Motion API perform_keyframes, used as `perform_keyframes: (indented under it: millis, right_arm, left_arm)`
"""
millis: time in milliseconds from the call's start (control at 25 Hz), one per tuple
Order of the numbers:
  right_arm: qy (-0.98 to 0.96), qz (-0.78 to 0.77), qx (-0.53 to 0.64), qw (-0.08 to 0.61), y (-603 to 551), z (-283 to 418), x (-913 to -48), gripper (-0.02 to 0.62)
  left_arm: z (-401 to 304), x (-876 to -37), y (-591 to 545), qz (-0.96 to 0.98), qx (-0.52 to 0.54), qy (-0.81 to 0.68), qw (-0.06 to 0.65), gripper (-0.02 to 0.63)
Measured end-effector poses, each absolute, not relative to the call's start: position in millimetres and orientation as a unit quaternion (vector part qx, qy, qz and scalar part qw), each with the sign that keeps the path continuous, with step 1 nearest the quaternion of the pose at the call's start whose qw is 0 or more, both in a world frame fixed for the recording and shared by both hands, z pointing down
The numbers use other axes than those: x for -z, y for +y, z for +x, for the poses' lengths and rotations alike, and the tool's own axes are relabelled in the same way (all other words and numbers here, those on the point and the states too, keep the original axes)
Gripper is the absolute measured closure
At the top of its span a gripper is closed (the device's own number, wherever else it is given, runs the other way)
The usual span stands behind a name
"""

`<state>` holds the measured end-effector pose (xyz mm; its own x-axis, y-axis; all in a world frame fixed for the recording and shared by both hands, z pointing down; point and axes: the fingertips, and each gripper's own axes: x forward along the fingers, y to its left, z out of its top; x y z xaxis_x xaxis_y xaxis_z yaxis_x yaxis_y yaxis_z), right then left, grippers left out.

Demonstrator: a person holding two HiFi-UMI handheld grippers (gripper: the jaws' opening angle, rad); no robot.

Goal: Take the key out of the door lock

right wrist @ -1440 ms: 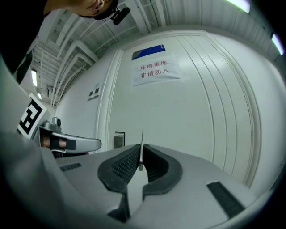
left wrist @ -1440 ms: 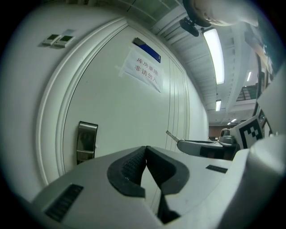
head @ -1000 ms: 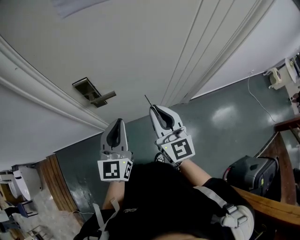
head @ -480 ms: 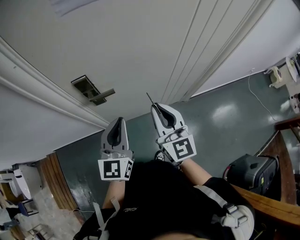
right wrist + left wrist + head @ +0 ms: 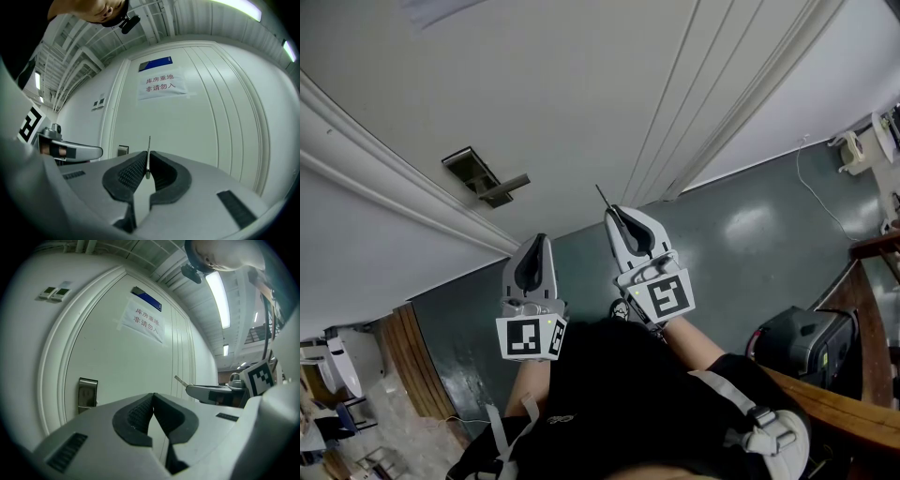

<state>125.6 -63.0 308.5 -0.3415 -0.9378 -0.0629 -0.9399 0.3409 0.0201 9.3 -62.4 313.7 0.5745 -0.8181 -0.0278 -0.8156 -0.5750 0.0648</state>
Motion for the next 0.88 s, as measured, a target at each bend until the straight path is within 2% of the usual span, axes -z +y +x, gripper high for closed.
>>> perform_keyframes:
  millis: [880]
  right_arm:
    - [0.816,-0.577,-0.045,0.016,-52,131,-305,0.563]
  left_arm:
    - [12,-313,-51,0.886,0.024,-0.462,0.021,0.583]
